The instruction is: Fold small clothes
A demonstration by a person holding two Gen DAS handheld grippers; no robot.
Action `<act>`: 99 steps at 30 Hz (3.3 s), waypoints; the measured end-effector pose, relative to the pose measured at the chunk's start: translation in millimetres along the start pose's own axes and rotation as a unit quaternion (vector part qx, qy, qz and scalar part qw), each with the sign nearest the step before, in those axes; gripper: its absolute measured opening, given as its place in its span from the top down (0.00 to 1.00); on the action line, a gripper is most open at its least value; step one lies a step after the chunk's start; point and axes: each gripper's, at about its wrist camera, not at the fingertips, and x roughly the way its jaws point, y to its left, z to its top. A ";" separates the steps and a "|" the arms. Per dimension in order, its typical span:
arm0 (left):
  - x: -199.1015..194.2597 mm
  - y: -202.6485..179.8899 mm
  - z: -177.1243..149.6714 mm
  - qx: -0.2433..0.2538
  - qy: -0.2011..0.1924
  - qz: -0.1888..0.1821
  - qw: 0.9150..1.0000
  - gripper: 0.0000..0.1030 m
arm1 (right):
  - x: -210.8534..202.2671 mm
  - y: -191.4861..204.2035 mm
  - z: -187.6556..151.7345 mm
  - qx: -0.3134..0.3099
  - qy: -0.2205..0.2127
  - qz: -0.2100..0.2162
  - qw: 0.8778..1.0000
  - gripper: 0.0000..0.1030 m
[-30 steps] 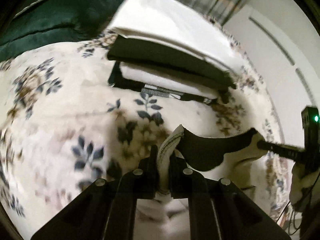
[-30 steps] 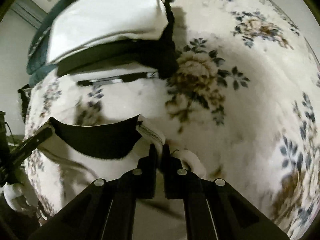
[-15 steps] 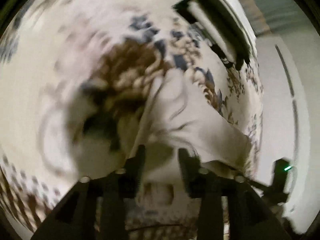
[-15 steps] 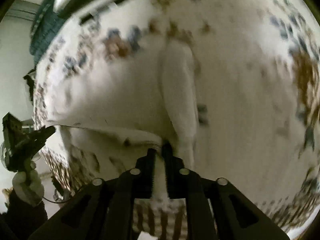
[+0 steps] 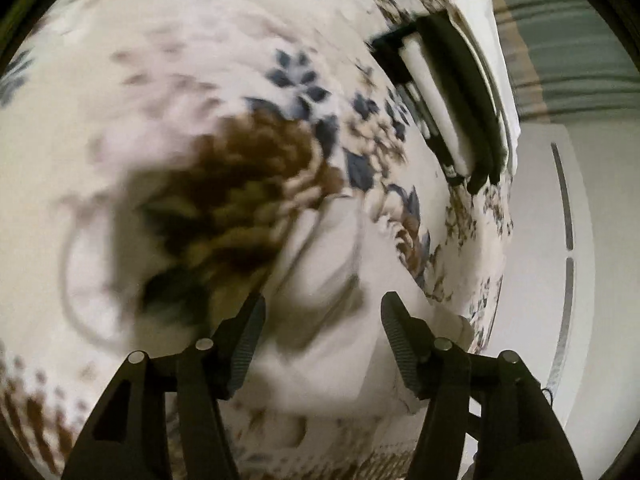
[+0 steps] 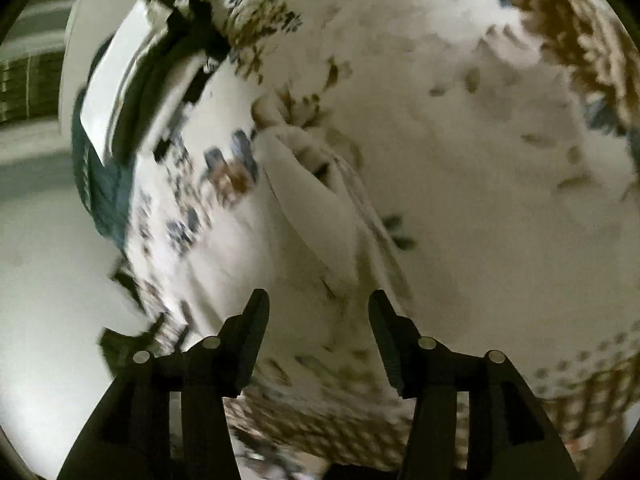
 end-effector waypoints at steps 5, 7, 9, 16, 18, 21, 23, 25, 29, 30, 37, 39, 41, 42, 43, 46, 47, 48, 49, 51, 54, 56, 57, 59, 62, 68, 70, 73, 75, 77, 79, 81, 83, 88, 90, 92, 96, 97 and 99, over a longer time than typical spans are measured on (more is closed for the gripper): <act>13.3 -9.0 1.8 0.024 -0.008 0.024 0.999 0.97 | 20.0 12.4 7.9 -0.005 -0.006 -0.005 1.000 0.90; 6.5 -7.2 -0.4 0.030 -0.019 0.034 0.999 0.97 | 21.1 18.0 7.6 -0.017 -0.015 -0.019 1.000 0.92; -0.6 -1.3 -1.5 0.032 -0.023 0.044 0.998 0.97 | 19.9 17.4 10.3 -0.016 -0.024 -0.040 0.999 0.95; -9.4 14.0 4.4 0.015 0.001 0.035 0.999 0.95 | 17.6 9.0 17.6 -0.018 -0.017 -0.089 0.996 0.94; -14.4 4.7 8.0 0.024 0.000 0.035 0.999 0.88 | 13.6 16.8 18.6 -0.030 -0.015 -0.094 0.995 0.83; -18.1 -8.3 16.9 0.041 -0.017 0.034 0.998 0.47 | 0.5 34.6 23.7 -0.051 -0.043 -0.095 0.993 0.50; -9.8 -10.9 26.4 0.041 -0.018 0.028 0.999 0.45 | -4.1 45.2 30.4 -0.062 -0.061 -0.093 0.992 0.48; 6.6 -12.2 36.5 0.043 -0.003 0.026 0.999 0.46 | -0.3 50.3 39.7 -0.064 -0.062 -0.091 0.992 0.47; 35.4 -20.7 48.1 0.071 0.004 0.059 0.996 0.58 | 24.3 53.0 67.4 -0.052 -0.055 -0.079 0.994 0.49; 38.2 -23.8 48.5 0.081 0.004 0.071 0.994 0.65 | 28.6 52.7 71.1 -0.048 -0.055 -0.077 0.994 0.51; 49.5 -44.6 40.3 0.168 0.002 0.158 0.973 0.82 | 47.4 64.3 78.7 -0.077 -0.051 -0.116 0.989 0.67; 49.7 -45.9 38.8 0.178 0.004 0.163 0.970 0.83 | 48.7 64.1 77.8 -0.077 -0.051 -0.123 0.988 0.68; 49.8 -47.3 38.1 0.185 0.002 0.168 0.968 0.83 | 49.1 63.7 77.8 -0.074 -0.052 -0.124 0.988 0.69; 49.9 -47.9 38.3 0.186 0.001 0.170 0.968 0.83 | 49.0 63.2 77.7 -0.073 -0.052 -0.124 0.988 0.69; 49.9 -47.1 38.5 0.185 0.002 0.169 0.968 0.83 | 49.7 64.2 78.7 -0.077 -0.051 -0.124 0.988 0.70; 50.0 -46.7 38.7 0.185 0.002 0.170 0.968 0.83 | 50.6 63.7 78.8 -0.081 -0.053 -0.129 0.987 0.74; 51.8 -47.4 38.6 0.185 0.002 0.169 0.968 0.83 | 50.4 63.2 79.1 -0.081 -0.055 -0.131 0.987 0.79; 52.6 -46.5 38.6 0.185 0.002 0.171 0.968 0.83 | 49.9 61.9 79.2 -0.080 -0.060 -0.137 0.986 0.80; 53.2 -46.2 38.9 0.185 0.002 0.173 0.967 0.83 | 49.6 61.2 79.4 -0.078 -0.063 -0.139 0.985 0.83; 54.7 -43.0 40.1 0.181 0.004 0.173 0.968 0.82 | 49.8 55.6 80.6 -0.066 -0.068 -0.145 0.985 0.83; 54.0 -35.0 45.1 0.151 0.020 0.147 0.977 0.82 | 53.8 53.6 81.6 -0.064 -0.055 -0.142 0.986 0.82; 45.6 -27.7 48.8 0.120 0.026 0.112 0.986 0.76 | 52.7 53.3 81.1 -0.058 -0.042 -0.122 0.990 0.77; 41.3 -23.0 50.0 0.105 0.030 0.089 0.990 0.74 | 51.7 50.9 81.2 -0.052 -0.025 -0.099 0.993 0.64; 32.9 -11.5 50.4 0.079 0.038 0.054 0.995 0.54 | 51.3 48.4 78.9 -0.050 -0.007 -0.076 0.996 0.34; 29.5 11.3 46.8 0.054 0.045 0.031 0.997 0.40 | 55.7 36.1 75.8 -0.057 0.024 -0.063 0.996 0.31; 60.5 35.1 43.0 -0.005 0.092 -0.033 0.995 0.40 | 91.8 1.5 75.5 -0.034 0.090 -0.012 0.995 0.29; 64.9 31.8 44.6 -0.005 0.092 -0.037 0.995 0.40 | 96.4 -1.6 76.7 -0.030 0.094 -0.003 0.995 0.28; 68.1 25.2 45.7 0.001 0.090 -0.041 0.995 0.40 | 97.6 -2.0 78.2 -0.025 0.098 0.008 0.995 0.28; 68.8 21.7 44.5 0.006 0.087 -0.044 0.995 0.40 | 96.4 0.1 75.9 -0.032 0.098 0.011 0.995 0.33; 67.2 17.9 43.1 0.018 0.079 -0.044 0.996 0.65 | 96.0 2.2 74.9 -0.040 0.100 0.004 0.994 0.53; 65.6 11.8 42.7 0.033 0.076 -0.042 0.996 0.79 | 94.3 3.8 74.8 -0.043 0.098 0.005 0.994 0.69; 59.1 2.5 41.7 0.055 0.066 -0.028 0.996 0.83 | 89.8 9.0 70.9 -0.050 0.086 0.002 0.995 0.75; 51.5 -3.9 41.6 0.060 0.058 -0.027 0.996 0.84 | 85.3 14.6 68.8 -0.055 0.078 0.000 0.995 0.79; 30.3 -27.1 42.2 0.086 0.051 -0.015 0.995 0.84 | 63.8 39.9 59.3 -0.066 0.063 0.004 0.996 0.80; 17.3 -39.9 43.5 0.104 0.047 -0.007 0.993 0.84 | 49.4 59.4 56.0 -0.074 0.057 0.004 0.996 0.80; 2.6 -55.8 48.5 0.116 0.041 -0.004 0.992 0.84 | 34.9 79.9 54.9 -0.083 0.050 0.007 0.995 0.81; -26.8 -92.7 71.1 0.135 0.024 -0.006 0.991 0.84 | 3.5 128.8 62.1 -0.102 0.027 0.014 0.994 0.82; -33.8 -103.7 78.9 0.141 0.019 -0.008 0.990 0.84 | -3.7 140.4 65.2 -0.106 0.021 0.014 0.994 0.82; -47.2 -129.5 98.7 0.154 0.006 -0.014 0.988 0.84 | -22.4 176.0 77.5 -0.120 0.003 0.017 0.993 0.82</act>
